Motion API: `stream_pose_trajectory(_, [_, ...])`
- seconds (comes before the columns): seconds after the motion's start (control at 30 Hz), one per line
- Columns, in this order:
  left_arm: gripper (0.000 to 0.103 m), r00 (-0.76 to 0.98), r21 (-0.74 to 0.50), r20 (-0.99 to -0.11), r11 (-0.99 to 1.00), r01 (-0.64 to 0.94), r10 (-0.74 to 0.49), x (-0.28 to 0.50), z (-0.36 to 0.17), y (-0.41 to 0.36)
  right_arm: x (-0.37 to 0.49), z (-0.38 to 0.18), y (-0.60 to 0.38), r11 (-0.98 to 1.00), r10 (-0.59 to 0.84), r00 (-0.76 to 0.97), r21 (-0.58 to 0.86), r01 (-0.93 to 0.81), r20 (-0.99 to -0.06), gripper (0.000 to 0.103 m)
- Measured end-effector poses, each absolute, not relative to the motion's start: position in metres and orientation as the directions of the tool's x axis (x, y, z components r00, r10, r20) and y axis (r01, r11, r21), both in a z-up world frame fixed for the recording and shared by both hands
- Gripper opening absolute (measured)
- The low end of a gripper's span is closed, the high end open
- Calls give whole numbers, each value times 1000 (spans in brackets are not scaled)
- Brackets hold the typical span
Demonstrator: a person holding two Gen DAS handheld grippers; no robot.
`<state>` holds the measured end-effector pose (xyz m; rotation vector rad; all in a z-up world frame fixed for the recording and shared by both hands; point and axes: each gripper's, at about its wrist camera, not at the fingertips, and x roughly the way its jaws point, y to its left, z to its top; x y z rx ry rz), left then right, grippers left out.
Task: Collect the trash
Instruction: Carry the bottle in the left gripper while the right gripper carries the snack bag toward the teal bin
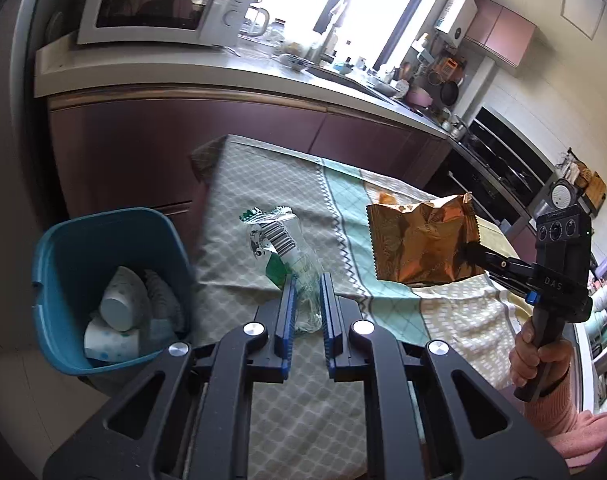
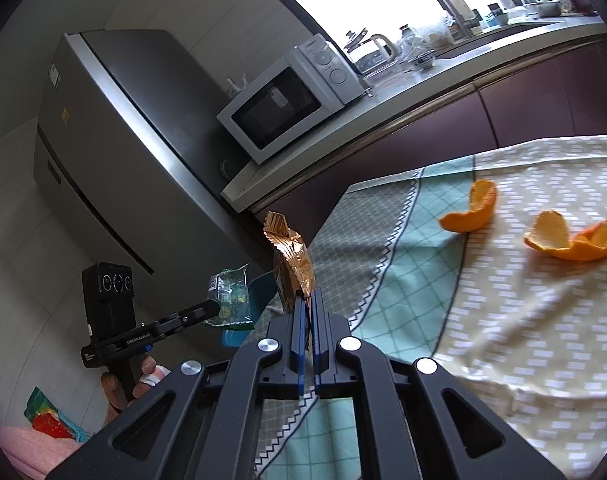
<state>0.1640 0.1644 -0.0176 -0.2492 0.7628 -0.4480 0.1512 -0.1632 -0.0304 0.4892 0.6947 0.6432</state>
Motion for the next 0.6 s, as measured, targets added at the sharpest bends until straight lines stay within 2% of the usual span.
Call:
stream_pose_trajectory(0.27, [12, 679, -359, -636, 919, 162, -367, 171, -27, 240, 187, -26, -87, 648, 756, 483, 604, -463, -441, 2])
stream_pose_trajectory(0.6, [12, 660, -347, -691, 936, 54, -294, 183, -60, 285, 219, -37, -12, 628, 778, 381, 592, -505, -499, 2])
